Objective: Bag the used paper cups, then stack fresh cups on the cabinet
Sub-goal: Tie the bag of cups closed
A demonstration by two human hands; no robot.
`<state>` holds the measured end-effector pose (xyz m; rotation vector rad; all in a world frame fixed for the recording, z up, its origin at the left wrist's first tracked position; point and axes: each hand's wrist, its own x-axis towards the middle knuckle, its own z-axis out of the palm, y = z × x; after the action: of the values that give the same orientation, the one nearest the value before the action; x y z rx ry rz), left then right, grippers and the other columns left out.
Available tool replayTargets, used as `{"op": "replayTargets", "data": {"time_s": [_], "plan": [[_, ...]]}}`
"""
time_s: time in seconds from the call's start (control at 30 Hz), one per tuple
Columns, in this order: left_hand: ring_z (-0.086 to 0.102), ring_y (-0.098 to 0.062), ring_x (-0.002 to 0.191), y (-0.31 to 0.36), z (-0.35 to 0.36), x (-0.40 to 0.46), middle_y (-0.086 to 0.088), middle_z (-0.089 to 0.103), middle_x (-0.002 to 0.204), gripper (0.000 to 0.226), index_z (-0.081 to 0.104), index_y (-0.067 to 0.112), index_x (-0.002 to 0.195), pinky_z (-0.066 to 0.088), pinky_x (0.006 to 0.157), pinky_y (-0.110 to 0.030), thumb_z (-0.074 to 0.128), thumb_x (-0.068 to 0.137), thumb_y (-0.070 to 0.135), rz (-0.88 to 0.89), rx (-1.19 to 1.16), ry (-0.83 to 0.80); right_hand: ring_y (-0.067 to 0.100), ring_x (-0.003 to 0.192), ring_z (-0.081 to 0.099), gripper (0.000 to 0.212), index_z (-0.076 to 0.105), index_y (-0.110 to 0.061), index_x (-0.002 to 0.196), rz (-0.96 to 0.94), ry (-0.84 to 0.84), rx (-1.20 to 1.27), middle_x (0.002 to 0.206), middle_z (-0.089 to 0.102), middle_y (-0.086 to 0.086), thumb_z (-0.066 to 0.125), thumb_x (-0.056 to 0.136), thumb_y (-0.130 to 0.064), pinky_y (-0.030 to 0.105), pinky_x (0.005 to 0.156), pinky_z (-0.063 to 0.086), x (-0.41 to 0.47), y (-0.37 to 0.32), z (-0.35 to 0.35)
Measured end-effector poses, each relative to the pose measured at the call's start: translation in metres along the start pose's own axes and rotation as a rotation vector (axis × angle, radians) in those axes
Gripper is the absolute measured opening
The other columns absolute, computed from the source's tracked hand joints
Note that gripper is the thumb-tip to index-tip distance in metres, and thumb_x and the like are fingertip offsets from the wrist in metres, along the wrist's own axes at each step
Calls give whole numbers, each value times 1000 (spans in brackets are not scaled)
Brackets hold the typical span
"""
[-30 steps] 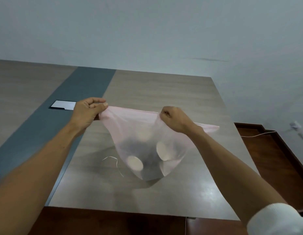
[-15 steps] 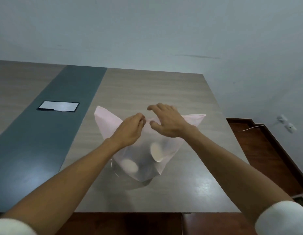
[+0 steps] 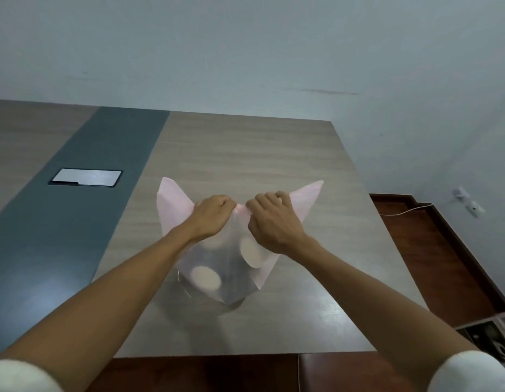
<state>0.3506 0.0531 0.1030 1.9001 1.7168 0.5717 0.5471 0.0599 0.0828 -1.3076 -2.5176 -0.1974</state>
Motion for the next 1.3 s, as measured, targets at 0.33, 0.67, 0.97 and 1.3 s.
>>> {"op": "replayTargets", "data": {"time_s": [0.33,0.67,0.97,1.3], "plan": [[55,-22,83,-18,10,-1,8,55,79,32,48,21,81,36,92,-45,30,106,30,121,172,7,21,80,51,25,57,-20,93,54,-147,101,89,61,-2,37,91,-36,42,93,33,14,8,2],[56,-21,82,-16,31,-14,6,59,83,33,52,24,82,31,93,-41,29,103,35,363,571,117,20,73,50,31,49,-18,66,283,-451,716,73,56,-2,42,93,-31,43,80,42,27,19,-1],[55,-19,76,-32,35,-10,4,57,71,40,43,20,69,29,92,-41,31,104,34,15,272,29,21,87,59,36,64,-15,92,203,-605,280,95,65,-1,61,95,-51,40,81,45,-10,98,-25],[58,-24,83,-9,51,-3,-3,60,76,34,39,21,70,26,84,-40,30,101,33,-3,297,-99,25,82,68,19,72,0,89,795,-39,1891,87,73,13,65,97,-16,36,82,52,-14,33,10]]}}
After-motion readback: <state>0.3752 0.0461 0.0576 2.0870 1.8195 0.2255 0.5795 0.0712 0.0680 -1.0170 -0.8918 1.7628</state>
